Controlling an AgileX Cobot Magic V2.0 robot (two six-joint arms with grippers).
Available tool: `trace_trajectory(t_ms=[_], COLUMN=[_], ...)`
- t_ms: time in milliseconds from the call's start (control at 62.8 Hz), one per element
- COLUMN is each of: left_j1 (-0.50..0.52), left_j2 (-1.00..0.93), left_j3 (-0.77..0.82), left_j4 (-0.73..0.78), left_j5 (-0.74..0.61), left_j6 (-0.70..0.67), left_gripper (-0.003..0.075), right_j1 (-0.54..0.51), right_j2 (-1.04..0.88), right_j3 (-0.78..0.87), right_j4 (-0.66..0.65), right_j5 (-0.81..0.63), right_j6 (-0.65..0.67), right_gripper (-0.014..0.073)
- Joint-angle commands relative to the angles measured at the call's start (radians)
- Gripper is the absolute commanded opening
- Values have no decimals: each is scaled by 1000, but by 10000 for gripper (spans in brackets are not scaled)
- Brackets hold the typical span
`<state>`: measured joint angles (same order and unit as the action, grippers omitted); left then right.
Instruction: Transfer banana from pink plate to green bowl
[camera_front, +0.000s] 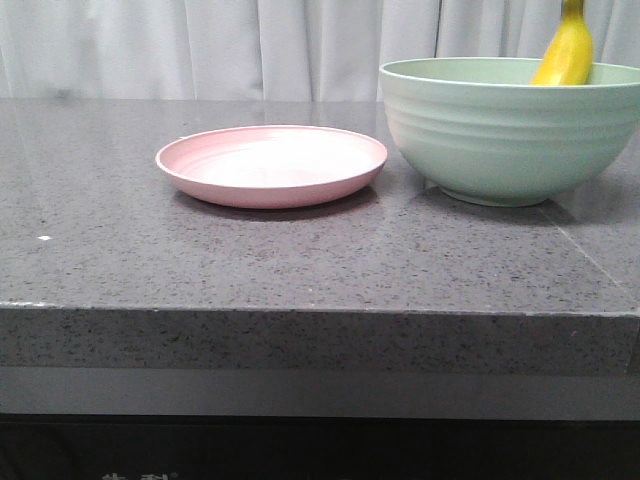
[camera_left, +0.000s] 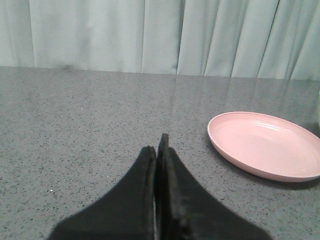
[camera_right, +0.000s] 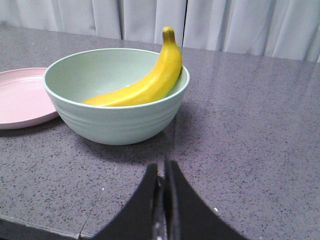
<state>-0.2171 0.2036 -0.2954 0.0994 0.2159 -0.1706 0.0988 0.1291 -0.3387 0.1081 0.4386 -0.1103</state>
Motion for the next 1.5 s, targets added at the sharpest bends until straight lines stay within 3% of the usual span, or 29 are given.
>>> trace_trajectory(t_ms=[0,590,717,1004,1482], left_j1=[3,7,50,190,200], left_j2=[10,-20,-97,-232,-234], left_j3=[-28,5,72,267,304], left_j4=[-8,-17,-107,-157,-157], left_j5=[-82,-107,-107,-137,-133], left_j6=[-9,36,87,89,89], left_gripper=[-18,-18,-18,-18,-18], right_j1=[-8,-8,-8,-8,-8], right_j2=[10,10,10,10,10], right_j3=[-24,-24,-24,-24,-24], right_j4=[9,9,9,9,9], right_j5=[-88,-88,-88,-88,-87], right_j6=[-7,-7,-7,-7,-7], right_gripper=[-68,-68,-68,-68,-68])
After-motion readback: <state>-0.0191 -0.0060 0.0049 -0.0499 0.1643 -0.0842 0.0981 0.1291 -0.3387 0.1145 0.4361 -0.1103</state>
